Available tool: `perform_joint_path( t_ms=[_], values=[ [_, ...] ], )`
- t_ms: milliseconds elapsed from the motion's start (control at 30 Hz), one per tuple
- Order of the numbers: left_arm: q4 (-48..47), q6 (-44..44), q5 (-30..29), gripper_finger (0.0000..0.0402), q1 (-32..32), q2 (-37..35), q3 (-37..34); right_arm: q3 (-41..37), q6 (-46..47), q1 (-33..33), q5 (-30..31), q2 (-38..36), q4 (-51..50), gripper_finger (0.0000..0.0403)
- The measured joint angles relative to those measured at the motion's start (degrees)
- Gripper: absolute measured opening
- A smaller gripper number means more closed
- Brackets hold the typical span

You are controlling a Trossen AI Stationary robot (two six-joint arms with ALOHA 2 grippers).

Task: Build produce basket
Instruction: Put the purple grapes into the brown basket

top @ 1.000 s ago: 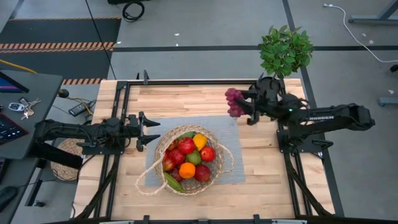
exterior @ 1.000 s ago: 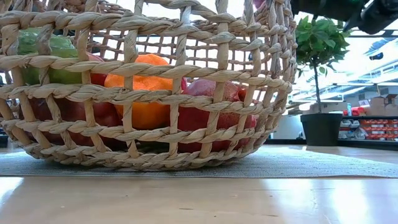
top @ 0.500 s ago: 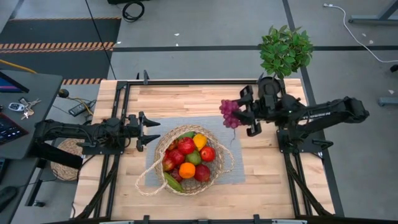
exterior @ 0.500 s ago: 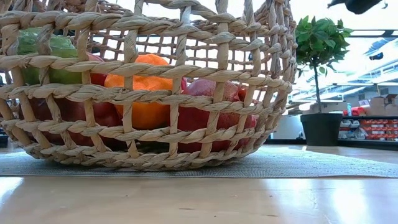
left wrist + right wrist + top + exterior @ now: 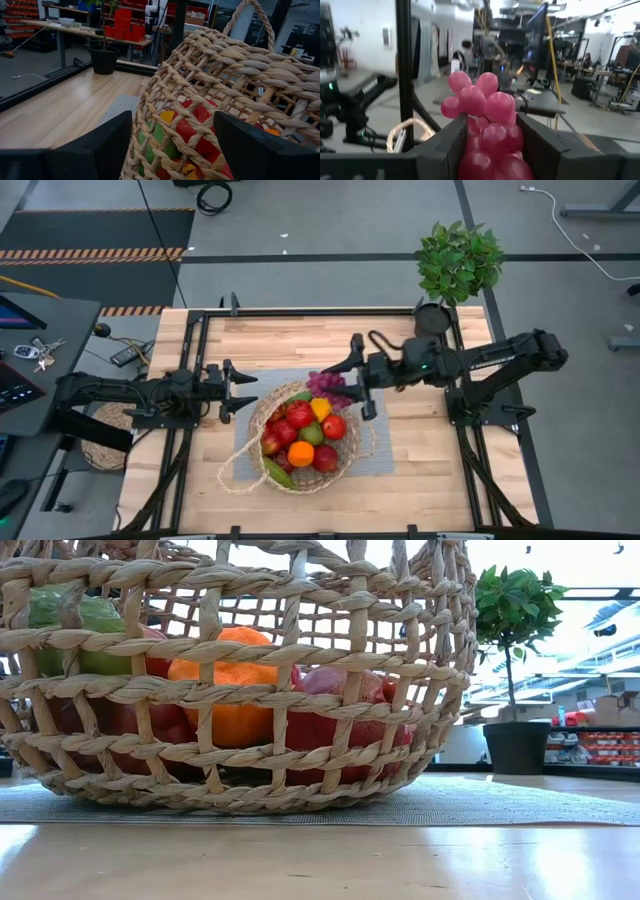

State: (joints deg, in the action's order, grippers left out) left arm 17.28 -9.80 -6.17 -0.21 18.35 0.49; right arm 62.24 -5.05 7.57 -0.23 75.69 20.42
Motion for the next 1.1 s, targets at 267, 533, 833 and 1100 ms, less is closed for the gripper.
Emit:
perform_joint_path(
  t_ms=[267,533,833,1100],
  values=[
    [0.02,0.02,0.00,0.0286,0.00,0.01,0.00,11.98,-2.08,1.76,0.63,9.95,-12.25,0.0170],
    [-0.04,0.01,0.00,0.0286,0.00,0.00,0.00,22.12,-1.83,2.99,0.35,18.68,-25.52,0.0170],
    [-0.17,0.00,0.00,0.0286,0.00,0.02,-0.01,30.30,-0.61,5.13,0.14,27.80,-36.40,0.0171],
    [-0.18,0.02,0.00,0.0286,0.00,0.02,-0.02,30.75,-1.11,5.75,-1.19,29.65,-37.63,0.0172]
  ],
)
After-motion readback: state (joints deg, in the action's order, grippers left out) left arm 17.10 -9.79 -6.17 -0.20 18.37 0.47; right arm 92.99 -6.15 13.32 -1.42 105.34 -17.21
